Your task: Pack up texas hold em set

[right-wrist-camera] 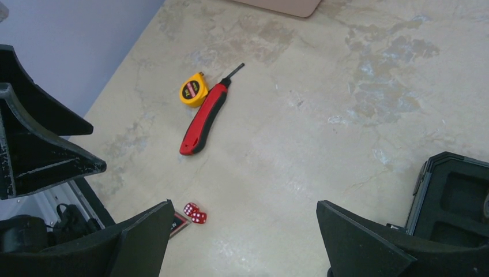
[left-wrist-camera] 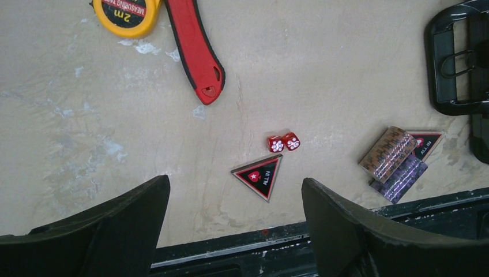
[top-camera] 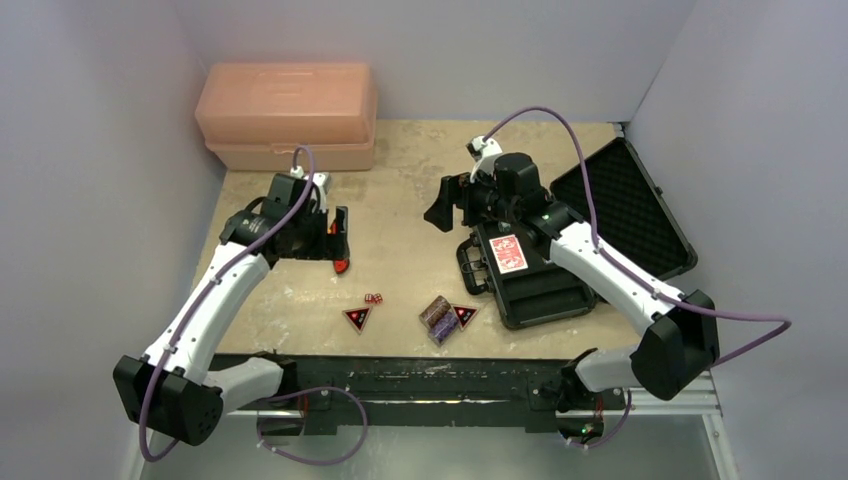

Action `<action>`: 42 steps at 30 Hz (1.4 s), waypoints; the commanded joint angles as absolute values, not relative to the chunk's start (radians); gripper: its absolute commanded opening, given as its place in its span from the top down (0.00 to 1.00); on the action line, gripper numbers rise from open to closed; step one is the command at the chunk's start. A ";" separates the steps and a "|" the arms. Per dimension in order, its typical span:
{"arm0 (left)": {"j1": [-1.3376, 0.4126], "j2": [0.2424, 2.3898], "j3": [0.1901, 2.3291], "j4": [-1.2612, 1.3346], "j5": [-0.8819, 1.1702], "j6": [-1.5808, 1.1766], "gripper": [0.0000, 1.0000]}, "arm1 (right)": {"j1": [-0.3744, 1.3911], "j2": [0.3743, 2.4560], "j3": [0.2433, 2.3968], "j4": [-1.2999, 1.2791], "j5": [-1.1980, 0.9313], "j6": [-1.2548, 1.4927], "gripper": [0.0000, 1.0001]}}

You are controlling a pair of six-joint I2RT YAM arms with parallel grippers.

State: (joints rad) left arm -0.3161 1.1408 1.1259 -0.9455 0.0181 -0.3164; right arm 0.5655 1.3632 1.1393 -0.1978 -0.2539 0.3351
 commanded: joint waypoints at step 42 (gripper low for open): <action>-0.583 1.348 0.874 -0.745 -0.094 -0.545 0.62 | 0.579 1.307 1.122 -0.247 -0.042 0.264 0.01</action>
State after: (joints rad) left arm -0.5728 1.3319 0.8764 -0.7944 -0.0830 -0.5396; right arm 0.5758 1.3350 1.1252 -0.2558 -0.0639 0.2840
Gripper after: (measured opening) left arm 0.392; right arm 0.987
